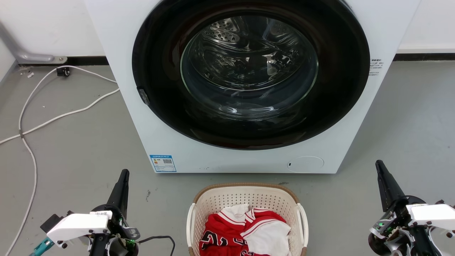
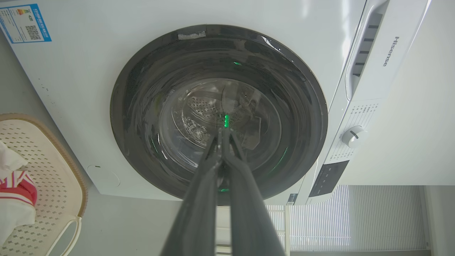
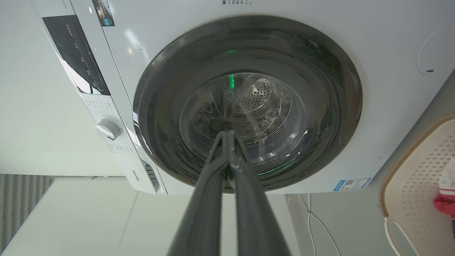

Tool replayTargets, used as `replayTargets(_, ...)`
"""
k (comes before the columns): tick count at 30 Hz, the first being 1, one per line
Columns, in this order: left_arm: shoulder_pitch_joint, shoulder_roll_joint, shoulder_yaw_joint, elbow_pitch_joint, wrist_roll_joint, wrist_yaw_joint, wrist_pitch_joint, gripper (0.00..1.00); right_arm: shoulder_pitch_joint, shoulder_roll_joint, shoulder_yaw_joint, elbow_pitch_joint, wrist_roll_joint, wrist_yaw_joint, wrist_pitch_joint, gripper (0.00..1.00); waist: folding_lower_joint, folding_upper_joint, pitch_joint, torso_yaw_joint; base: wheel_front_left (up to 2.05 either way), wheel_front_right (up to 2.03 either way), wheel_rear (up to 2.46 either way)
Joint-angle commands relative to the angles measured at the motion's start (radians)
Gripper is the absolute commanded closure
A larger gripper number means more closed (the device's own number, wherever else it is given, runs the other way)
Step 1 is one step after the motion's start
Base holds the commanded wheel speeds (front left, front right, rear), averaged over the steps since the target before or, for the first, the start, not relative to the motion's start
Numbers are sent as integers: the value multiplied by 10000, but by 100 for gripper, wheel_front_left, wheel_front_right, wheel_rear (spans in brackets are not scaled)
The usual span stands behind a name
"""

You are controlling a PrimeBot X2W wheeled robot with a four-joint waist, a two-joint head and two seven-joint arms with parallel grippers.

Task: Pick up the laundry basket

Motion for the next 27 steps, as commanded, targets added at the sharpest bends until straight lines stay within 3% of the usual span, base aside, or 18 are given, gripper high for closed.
replayTargets(1,-108,-3,19,15,9,-24,35,100,-104,32,-12,13,-65,-3,18,100,0,0,0,0,0,0,0)
replayTargets(27,-113,-32,65,16,60,-24,67,100,-109,61,-51,15,-78,-3,59,100,0,0,0,0,0,0,0)
